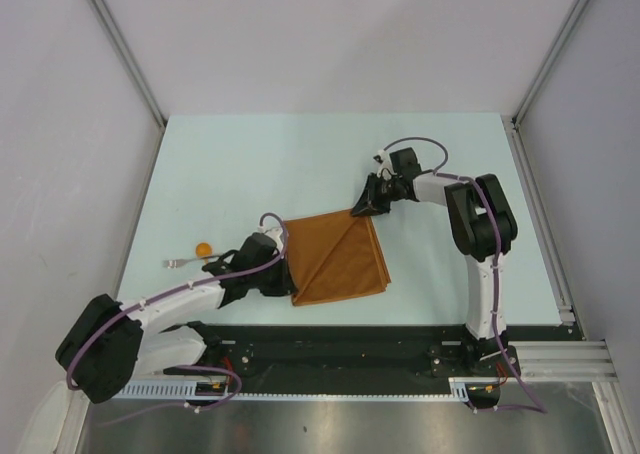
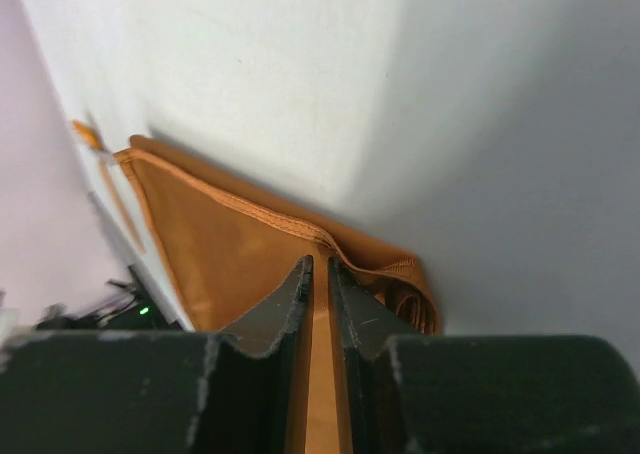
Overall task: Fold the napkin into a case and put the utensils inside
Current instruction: Smooth out the upper triangle-folded napkin at the center of the board.
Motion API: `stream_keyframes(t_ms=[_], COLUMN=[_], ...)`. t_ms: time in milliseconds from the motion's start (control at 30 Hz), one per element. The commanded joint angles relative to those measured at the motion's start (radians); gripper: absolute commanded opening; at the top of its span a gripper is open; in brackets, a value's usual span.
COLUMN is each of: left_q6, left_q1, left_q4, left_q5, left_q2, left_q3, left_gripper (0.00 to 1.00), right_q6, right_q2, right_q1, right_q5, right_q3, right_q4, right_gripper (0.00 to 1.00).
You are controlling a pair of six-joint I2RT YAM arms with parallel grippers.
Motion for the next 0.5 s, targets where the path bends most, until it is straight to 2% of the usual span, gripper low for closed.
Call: stream_keyframes(t_ms=[0,167,300,367,467], left_q6=[-0.066,-0.084,-0.048,-0.042,-0.043], left_q1=[-0.045,-0.074,-0.075,-0.075,-0.072], left_q4=[0.067,0.072,-0.017,-0.066,-0.124], left_q5=[0.012,0.004,-0.053,-0.077,-0.108], left_q2=[-0.038,-0.034,-0.089,-0.113,-0.137], left_q3=[-0.06,-0.062,0.005,0.031,0.09], left_gripper=[0.04,0.04,0.06,0.11,0.27], right_q6=[-0.018,-0.018,-0.035,-0.061,-0.084], right_q2=[0.062,0.092,0.063,0.047,0.005], right_q1=[-0.027,-0.032,-0.032,-0.03,-0.026], right_q5=[-0.028,-0.029,0.005,0.041,0.084], right_q3=[0.054,0.077,0.094,0.104,0.112], right_q4=[0.025,0.02,-0.026,-0.061,-0.11], right_gripper=[0.16,0.16,0.16,0.16,0.17])
